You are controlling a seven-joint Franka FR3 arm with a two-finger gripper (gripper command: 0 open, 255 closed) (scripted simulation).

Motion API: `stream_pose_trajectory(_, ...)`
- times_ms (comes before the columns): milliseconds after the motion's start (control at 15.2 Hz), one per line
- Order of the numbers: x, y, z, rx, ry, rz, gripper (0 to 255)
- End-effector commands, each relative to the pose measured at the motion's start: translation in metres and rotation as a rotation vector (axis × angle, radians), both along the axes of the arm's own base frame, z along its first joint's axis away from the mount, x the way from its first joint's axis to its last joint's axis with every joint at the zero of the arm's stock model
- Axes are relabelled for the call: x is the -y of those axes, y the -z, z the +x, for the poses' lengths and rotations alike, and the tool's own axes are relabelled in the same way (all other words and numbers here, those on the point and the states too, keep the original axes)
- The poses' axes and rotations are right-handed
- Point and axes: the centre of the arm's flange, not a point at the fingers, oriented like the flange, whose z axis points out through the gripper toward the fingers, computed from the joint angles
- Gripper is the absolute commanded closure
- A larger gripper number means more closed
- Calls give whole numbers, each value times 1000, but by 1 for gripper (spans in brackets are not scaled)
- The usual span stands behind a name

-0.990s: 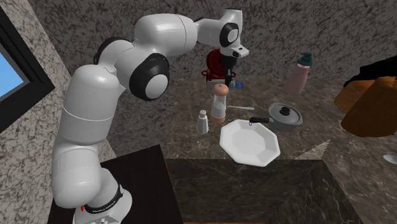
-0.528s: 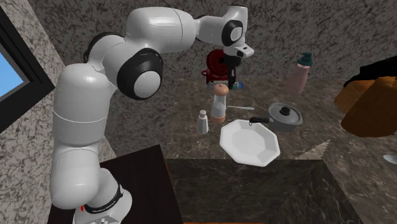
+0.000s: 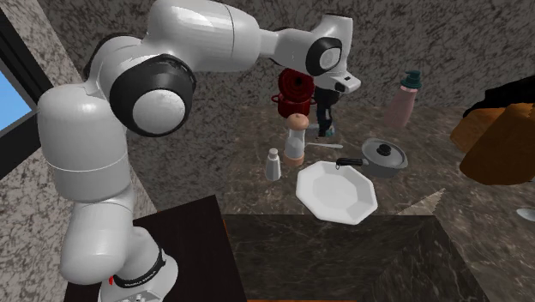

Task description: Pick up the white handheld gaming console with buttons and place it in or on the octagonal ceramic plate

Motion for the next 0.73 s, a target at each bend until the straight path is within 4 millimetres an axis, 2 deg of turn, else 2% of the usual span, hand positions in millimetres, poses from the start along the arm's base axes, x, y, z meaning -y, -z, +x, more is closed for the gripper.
stream_pose_trajectory(0, 27, 1, -7, 0, -1, 1, 255)
stream_pose_trajectory(660, 158, 2, -28, 0, -1, 1, 255)
